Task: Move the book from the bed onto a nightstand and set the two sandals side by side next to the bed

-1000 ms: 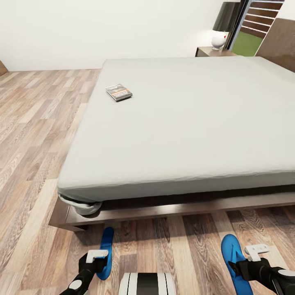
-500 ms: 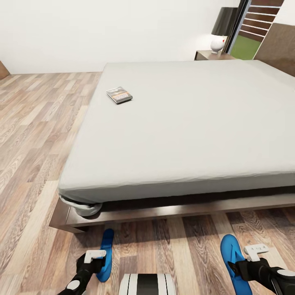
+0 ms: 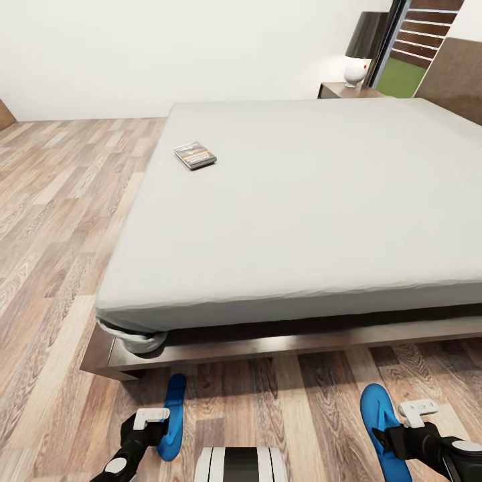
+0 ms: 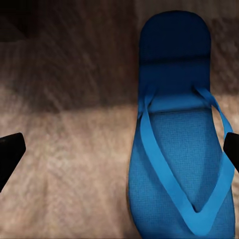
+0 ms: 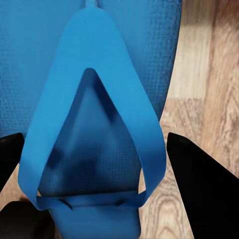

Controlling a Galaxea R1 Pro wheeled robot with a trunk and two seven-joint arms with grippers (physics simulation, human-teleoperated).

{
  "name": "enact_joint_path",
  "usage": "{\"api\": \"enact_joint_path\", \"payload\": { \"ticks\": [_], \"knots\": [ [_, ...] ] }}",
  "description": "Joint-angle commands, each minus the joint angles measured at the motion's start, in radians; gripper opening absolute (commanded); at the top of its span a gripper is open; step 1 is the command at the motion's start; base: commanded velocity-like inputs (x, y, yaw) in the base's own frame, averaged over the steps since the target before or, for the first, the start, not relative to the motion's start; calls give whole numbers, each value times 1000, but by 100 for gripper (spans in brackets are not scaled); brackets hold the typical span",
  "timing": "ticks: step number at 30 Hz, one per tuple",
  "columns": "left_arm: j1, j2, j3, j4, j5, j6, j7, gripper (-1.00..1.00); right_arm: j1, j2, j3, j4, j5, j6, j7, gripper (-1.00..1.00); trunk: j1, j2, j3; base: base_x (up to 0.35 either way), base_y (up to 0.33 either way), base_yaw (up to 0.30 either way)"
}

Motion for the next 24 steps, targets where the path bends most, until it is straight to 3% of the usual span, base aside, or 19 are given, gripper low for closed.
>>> {"api": "enact_joint_path", "payload": {
  "ticks": [1, 24],
  "knots": [
    [-1, 0, -8, 0, 6, -1, 5, 100, -1, 0, -1, -1, 10, 2, 9, -100, 0, 0, -1, 0, 0, 0],
    [1, 0, -9, 0, 7, -5, 6, 100, 0, 3, 1, -1, 10, 2, 6, -100, 0, 0, -1, -43, 64, 0]
  ]
}}
